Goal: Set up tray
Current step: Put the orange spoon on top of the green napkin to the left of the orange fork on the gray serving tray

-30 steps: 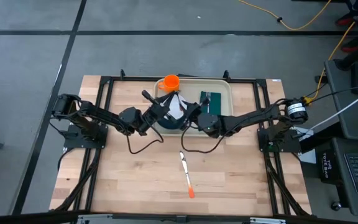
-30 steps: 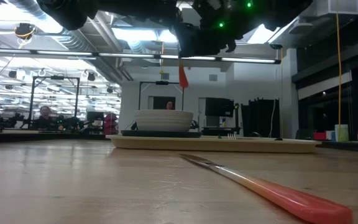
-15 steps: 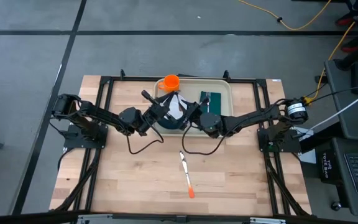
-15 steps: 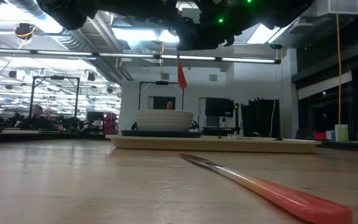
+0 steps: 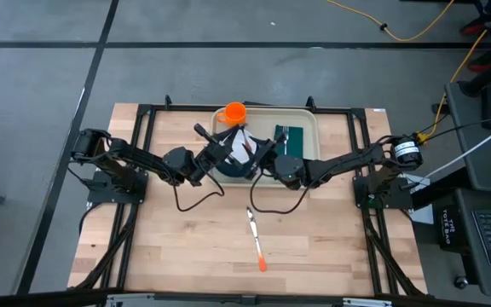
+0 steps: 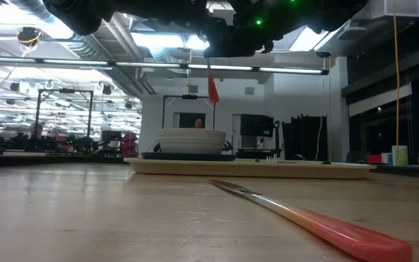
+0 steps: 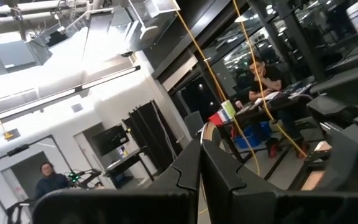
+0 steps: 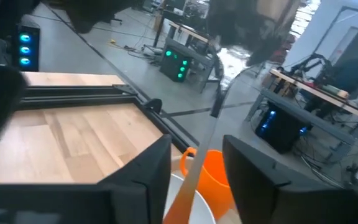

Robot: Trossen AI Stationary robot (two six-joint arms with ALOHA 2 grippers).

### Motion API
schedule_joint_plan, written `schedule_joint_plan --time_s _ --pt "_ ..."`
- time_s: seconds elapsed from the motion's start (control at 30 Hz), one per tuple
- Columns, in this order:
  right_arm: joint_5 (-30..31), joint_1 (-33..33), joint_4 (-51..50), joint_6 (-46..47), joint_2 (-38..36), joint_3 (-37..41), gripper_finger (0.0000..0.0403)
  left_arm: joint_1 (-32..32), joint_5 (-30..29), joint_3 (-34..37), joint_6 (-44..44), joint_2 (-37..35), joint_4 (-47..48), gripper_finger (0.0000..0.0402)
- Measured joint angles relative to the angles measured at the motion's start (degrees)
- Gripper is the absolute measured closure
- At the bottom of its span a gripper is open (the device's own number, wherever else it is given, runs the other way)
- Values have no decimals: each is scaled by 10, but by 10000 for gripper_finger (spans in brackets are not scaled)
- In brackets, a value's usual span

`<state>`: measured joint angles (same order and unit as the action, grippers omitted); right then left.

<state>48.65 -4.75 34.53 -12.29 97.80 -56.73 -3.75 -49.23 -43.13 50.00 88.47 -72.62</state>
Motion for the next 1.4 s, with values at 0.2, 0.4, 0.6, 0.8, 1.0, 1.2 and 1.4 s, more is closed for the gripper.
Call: schedule_joint_plan --time_s 0.2,0.4,0.6,0.8,1.0,1.2,1.4 --pt "0 1 8 7 0 0 221 0 35 0 -34 0 0 400" --pt "-5 16 21 23 0 0 218 0 28 0 -44 0 -1 400" --pt "-32 32 21 61 0 0 218 0 25 0 -43 0 -18 400" --pt "-33 38 22 65 0 0 231 1 23 0 -38 0 -23 400" --pt "-33 38 28 55 0 0 266 1 23 0 -36 0 -23 400" --pt "-33 38 29 56 0 0 294 1 22 0 -37 0 -23 400" --pt "-18 38 30 56 0 0 324 1 6 0 -34 0 -22 400"
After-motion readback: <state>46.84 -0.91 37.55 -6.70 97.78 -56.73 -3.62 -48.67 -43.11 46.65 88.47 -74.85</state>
